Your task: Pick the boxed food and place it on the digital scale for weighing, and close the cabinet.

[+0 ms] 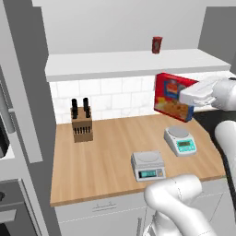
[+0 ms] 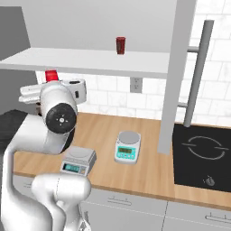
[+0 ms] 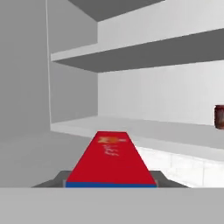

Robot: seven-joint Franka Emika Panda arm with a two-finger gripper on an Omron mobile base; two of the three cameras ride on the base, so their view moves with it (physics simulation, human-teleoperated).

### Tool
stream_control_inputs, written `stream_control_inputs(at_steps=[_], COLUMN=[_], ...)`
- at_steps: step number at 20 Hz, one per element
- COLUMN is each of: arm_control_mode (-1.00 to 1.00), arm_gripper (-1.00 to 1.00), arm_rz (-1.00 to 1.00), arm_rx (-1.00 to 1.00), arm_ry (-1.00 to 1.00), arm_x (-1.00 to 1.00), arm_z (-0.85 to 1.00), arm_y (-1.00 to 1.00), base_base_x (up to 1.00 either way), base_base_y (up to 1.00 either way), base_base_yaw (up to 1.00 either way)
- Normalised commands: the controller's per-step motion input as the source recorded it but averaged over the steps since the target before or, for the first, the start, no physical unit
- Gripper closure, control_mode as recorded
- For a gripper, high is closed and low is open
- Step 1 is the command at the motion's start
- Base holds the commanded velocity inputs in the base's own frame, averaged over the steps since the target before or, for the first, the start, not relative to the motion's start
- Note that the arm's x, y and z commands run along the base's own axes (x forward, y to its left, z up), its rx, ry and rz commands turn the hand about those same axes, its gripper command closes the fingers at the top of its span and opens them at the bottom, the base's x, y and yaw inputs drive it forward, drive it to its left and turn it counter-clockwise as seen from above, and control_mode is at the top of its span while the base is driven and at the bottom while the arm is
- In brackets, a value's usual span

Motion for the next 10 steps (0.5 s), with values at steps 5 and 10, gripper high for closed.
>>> stream_control_inputs(at_steps=[5, 10], arm_control_mode=[-1.00, -1.00], arm_gripper=[1.00, 1.00], arm_rz=[0.74, 0.59], arm_rx=[-0.01, 0.09], arm_ry=[0.10, -0.04], arm_x=[0.09, 0.53], arm_z=[-0.79, -0.83], arm_y=[-0.09, 0.03], base_base_x=[0.00, 0.00], base_base_y=[0.00, 0.00], base_base_yaw=[0.00, 0.00])
